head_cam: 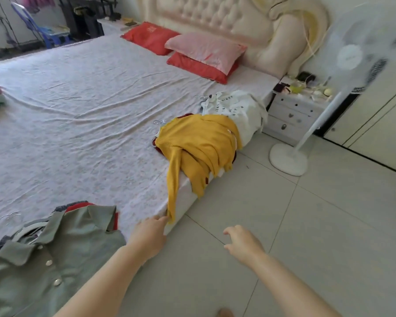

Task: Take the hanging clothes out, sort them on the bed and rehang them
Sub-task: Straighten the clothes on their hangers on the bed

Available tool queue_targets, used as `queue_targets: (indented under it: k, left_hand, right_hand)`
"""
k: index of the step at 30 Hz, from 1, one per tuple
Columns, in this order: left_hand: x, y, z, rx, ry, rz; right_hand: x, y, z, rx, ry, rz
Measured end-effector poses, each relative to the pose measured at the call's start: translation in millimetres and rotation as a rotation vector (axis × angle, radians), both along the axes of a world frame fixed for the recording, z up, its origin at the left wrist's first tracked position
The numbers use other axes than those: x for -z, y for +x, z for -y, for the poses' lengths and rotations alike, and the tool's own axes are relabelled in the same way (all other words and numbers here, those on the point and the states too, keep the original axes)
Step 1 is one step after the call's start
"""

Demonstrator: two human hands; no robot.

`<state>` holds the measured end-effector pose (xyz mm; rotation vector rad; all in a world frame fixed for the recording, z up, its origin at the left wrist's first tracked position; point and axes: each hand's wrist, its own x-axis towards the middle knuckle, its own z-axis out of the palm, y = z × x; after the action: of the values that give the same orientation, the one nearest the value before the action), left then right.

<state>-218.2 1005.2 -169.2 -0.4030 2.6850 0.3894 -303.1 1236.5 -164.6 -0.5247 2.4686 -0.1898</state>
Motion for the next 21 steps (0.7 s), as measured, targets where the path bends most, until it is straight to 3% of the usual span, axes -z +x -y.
queue_targets:
  k: [9,21]
  left_hand:
    - [-9.3,-131.1,-123.0,0.166,-0.078,0.019]
    - [14.9,-324.7,-153.2,0.214,-0.096,0.029]
  right_hand:
    - [-3.3,-111.7,-145.8,0.104,0.056,-0.014]
    - [15.7,-289.6,-183.3,0.144,0.083,0.012]
